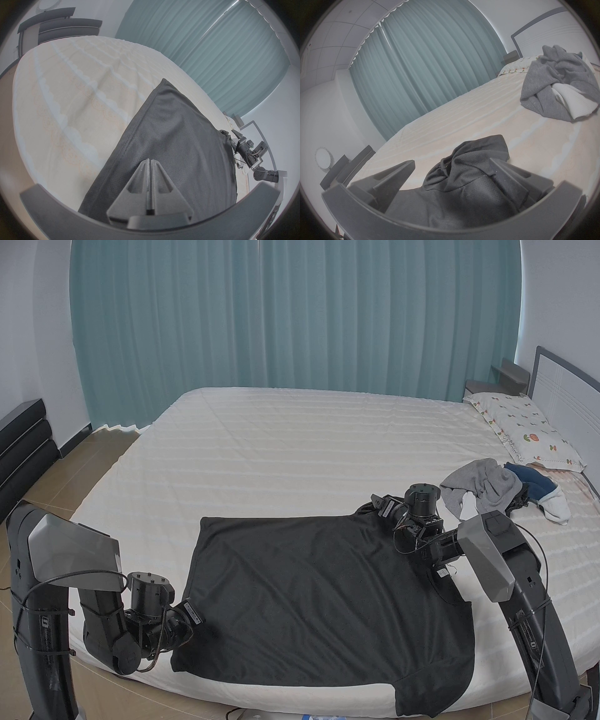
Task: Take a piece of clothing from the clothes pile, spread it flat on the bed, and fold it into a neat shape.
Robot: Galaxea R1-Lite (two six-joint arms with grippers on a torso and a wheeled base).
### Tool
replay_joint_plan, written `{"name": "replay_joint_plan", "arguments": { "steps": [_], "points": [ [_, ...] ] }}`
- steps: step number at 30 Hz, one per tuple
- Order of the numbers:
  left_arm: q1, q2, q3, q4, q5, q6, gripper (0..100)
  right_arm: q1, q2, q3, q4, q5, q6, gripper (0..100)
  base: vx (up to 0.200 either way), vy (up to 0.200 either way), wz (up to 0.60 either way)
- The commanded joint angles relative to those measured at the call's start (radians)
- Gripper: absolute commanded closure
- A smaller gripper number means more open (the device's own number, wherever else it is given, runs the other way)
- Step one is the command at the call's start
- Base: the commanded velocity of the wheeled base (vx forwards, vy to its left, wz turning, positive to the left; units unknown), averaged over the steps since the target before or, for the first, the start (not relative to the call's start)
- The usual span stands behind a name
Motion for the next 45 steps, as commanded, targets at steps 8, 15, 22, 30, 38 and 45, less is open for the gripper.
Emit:
{"name": "replay_joint_plan", "arguments": {
  "steps": [8,15,22,30,38,45],
  "points": [
    [0.002,-0.099,0.06,-0.09,-0.005,-0.01,100,-0.062,-0.521,0.833,-0.257,0.108,0.021,0,0.0,0.0,0.0],
    [-0.001,-0.157,0.084,-0.097,-0.01,-0.009,100,-0.067,-0.77,1.248,-0.372,0.141,0.205,0,0.0,0.0,0.0],
    [-0.044,-0.169,0.089,-0.096,-0.016,-0.013,100,-0.096,-0.854,1.585,-0.507,0.212,0.306,0,0.0,0.0,0.0],
    [-0.066,-0.166,0.159,-0.1,-0.019,-0.131,100,-0.099,-0.774,1.834,-0.763,0.345,0.425,0,-0.15,0.0,0.0],
    [-0.066,-0.163,0.196,-0.1,-0.048,-0.142,100,-0.139,-0.679,1.895,-0.863,0.408,0.467,0,-0.2,0.0,0.0],
    [-0.017,-0.142,0.184,-0.102,-0.062,-0.134,100,-0.14,-0.655,1.907,-0.863,0.428,0.464,0,-0.029,0.0,0.0]
  ]
}}
